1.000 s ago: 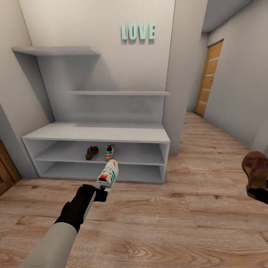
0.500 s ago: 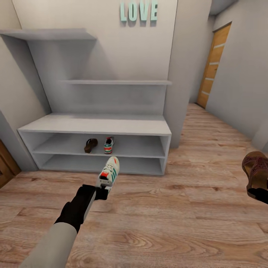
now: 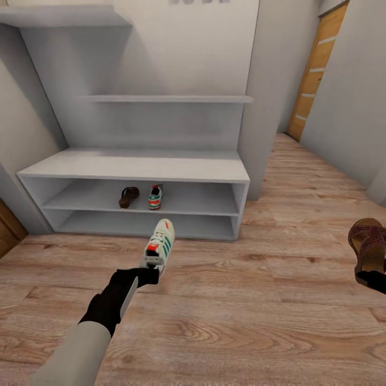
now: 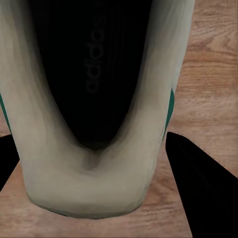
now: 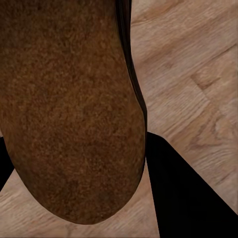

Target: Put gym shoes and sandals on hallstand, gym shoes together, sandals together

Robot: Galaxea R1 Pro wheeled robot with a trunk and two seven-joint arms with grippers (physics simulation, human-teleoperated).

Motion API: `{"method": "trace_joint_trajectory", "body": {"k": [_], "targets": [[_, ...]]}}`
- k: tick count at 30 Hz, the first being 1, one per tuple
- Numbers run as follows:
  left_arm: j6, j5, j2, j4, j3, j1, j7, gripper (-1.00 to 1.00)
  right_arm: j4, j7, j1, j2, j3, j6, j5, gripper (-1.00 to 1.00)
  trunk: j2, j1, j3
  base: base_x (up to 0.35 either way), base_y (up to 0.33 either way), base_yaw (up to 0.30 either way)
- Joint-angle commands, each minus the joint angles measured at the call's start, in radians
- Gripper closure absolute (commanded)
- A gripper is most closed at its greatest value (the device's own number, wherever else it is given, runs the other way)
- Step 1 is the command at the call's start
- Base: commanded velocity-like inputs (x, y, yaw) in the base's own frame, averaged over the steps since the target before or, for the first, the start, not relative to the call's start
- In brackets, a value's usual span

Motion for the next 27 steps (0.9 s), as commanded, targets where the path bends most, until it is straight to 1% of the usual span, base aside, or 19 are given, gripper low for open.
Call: {"method": "trace_joint_trajectory", "body": {"k": [1, 9, 11, 12, 15, 19, 23, 27], "targets": [[0.004, -0.007, 0.0, -0.001, 0.002, 0.0, -0.007, 1.0, -0.001, 0.006, -0.001, 0.0, -0.001, 0.005, 0.005, 1.0, -0.001, 0.0, -0.006, 0.0, 0.0, 0.0], [0.001, -0.007, 0.002, 0.001, 0.015, 0.0, -0.005, 1.0, -0.002, 0.006, -0.001, -0.001, -0.003, 0.005, 0.01, 1.0, -0.003, 0.004, -0.043, 0.0, 0.0, 0.0], [0.013, -0.008, 0.005, 0.012, 0.015, -0.012, -0.005, 1.0, 0.007, 0.021, -0.001, 0.01, -0.001, -0.002, 0.012, 1.0, -0.003, 0.004, -0.042, 0.0, 0.0, 0.0], [0.018, -0.008, 0.005, 0.013, 0.015, -0.013, -0.005, 1.0, 0.007, 0.028, -0.001, 0.012, -0.001, -0.002, 0.012, 1.0, -0.003, 0.004, -0.042, 0.0, 0.0, 0.0], [0.003, -0.008, 0.008, 0.005, 0.016, 0.005, -0.005, 1.0, 0.007, 0.033, -0.001, 0.009, 0.0, -0.002, 0.016, 1.0, -0.003, 0.004, -0.042, 0.0, 0.0, 0.0], [-0.018, -0.01, 0.014, 0.017, 0.017, 0.027, -0.004, 1.0, 0.008, 0.033, -0.001, 0.008, 0.002, -0.002, 0.021, 1.0, -0.003, 0.004, -0.042, 0.0, 0.0, 0.0], [-0.014, -0.01, 0.014, 0.019, 0.02, 0.046, -0.003, 1.0, 0.008, 0.033, -0.001, 0.008, 0.001, -0.002, 0.023, 1.0, -0.003, 0.004, -0.042, 0.0, 0.0, 0.0], [0.001, -0.01, 0.015, 0.018, 0.02, 0.042, -0.002, 1.0, 0.008, 0.033, -0.001, 0.008, 0.001, -0.002, 0.023, 1.0, -0.003, 0.004, -0.042, 0.0, 0.0, 0.0]]}}
